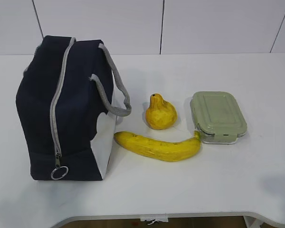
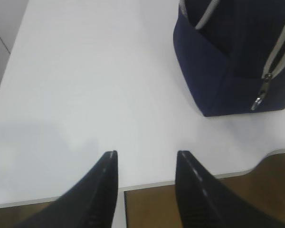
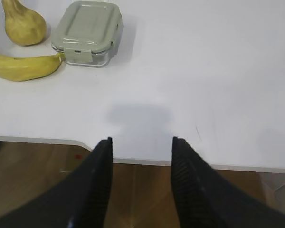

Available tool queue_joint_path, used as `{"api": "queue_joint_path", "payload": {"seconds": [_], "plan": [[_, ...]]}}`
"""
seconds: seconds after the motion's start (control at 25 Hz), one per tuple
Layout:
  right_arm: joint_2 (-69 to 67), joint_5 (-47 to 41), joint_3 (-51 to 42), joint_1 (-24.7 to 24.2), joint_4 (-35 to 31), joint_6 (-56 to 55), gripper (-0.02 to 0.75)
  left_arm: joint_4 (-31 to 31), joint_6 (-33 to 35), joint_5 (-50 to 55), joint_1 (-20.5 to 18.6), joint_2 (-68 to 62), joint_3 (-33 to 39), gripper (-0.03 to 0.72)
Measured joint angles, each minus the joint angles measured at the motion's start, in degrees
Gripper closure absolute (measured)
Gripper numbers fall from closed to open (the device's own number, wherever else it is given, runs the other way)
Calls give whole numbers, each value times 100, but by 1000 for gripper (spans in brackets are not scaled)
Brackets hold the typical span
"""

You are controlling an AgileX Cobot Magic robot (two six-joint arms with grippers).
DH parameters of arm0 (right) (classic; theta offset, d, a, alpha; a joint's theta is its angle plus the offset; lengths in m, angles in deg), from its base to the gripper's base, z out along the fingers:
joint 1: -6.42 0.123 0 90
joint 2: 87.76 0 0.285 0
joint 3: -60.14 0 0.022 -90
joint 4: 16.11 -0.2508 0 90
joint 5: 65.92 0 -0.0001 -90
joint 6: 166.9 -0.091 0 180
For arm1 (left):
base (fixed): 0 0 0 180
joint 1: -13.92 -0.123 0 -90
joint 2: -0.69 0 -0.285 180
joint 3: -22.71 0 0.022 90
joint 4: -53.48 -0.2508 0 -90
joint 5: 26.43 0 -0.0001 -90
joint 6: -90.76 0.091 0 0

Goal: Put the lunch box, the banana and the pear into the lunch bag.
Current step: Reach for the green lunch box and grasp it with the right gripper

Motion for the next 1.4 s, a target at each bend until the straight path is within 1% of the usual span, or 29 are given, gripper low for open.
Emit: {"api": "queue_joint_path", "payload": {"seconds": [0.12, 0.2, 0.48, 0.72, 1.0, 1.24, 1.4], "plan": [[0, 11, 113, 0, 0, -197, 422, -320, 0, 0, 0, 0, 0, 381], [-72, 11, 219, 0, 0, -342, 422, -372, 0, 0, 0, 0, 0, 381], [-1041, 34, 490, 0, 0, -443, 422, -385, 0, 0, 0, 0, 0, 381], [-1985, 98, 513, 0, -57, -481, 422, -385, 0, 0, 0, 0, 0, 381], [-2997, 783, 560, 0, -267, -502, 422, -385, 0, 0, 0, 0, 0, 381], [-4113, 925, 855, 0, -267, -512, 422, -385, 0, 0, 0, 0, 0, 381], [-4940, 960, 1239, 0, -614, -286, 422, -385, 0, 0, 0, 0, 0, 381]]}}
